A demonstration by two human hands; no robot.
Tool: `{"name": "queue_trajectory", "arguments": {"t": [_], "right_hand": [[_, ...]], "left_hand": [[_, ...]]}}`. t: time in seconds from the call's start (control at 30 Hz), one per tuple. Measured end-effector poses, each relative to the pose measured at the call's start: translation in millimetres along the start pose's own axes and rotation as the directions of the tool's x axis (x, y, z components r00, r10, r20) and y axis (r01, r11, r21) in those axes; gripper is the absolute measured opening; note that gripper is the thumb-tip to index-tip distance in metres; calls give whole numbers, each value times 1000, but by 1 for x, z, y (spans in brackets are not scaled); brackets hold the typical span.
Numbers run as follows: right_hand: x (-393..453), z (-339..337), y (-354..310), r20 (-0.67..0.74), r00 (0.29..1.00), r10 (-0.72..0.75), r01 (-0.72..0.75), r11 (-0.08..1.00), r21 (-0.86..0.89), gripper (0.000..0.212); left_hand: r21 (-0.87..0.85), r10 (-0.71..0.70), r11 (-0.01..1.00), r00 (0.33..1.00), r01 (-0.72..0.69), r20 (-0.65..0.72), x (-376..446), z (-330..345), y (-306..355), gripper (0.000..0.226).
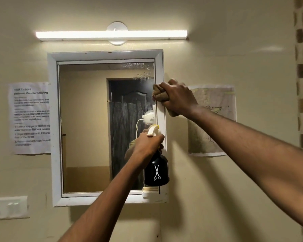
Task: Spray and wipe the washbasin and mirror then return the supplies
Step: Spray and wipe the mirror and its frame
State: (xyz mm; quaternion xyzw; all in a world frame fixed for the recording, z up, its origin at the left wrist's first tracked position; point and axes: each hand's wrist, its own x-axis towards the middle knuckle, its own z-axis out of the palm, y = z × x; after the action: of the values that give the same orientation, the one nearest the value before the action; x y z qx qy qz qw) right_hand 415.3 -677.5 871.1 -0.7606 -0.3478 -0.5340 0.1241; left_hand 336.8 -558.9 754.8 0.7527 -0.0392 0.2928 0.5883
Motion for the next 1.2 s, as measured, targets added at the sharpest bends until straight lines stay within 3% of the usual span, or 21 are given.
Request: {"name": "queue_trajectory", "arguments": {"t": [0.23, 0.4, 0.5, 0.67, 0.8, 0.97, 1.03, 1.13, 1.2], "right_hand": [[-4, 2, -2, -22, 999, 31, -30, 1000, 8, 43], [-60, 21, -10, 34, 999, -11, 11, 1000, -6, 43], [-74, 22, -9, 110, 992, -61, 64, 998, -28, 46], [-38, 9, -7, 74, 997, -26, 27, 999, -21, 42], [-53, 19, -11, 28, 1000, 8, -8, 1000, 4, 46], [-65, 20, -5, 95, 993, -74, 76, 997, -20, 45], [-49, 16, -6, 59, 997, -47, 49, 998, -25, 42], [-51, 19, -13, -4, 1000, 24, -24, 1000, -18, 40], [-83, 29, -18, 13, 1000, -14, 15, 999, -33, 40]], "left_hand": [[-78, 46, 996, 993, -37, 110, -6, -6, 3, 8], [-73, -18, 997, 998, 23, 59, -19, -3, -7, 32], [-39, -4, 999, 995, 8, 100, -23, -1, -11, 25], [-7, 48, 999, 986, -47, 158, -26, 2, -13, 12], [-23, 9, 1000, 997, -8, 72, -28, 2, -23, 5], [-56, 14, 998, 992, -7, 123, -33, 0, -28, 13], [-33, 36, 999, 987, -31, 156, -33, -1, -30, 12], [-11, 16, 1000, 993, -15, 113, -34, 1, -39, 5], [-39, -19, 999, 997, 22, 77, -39, 2, -44, 6]]}}
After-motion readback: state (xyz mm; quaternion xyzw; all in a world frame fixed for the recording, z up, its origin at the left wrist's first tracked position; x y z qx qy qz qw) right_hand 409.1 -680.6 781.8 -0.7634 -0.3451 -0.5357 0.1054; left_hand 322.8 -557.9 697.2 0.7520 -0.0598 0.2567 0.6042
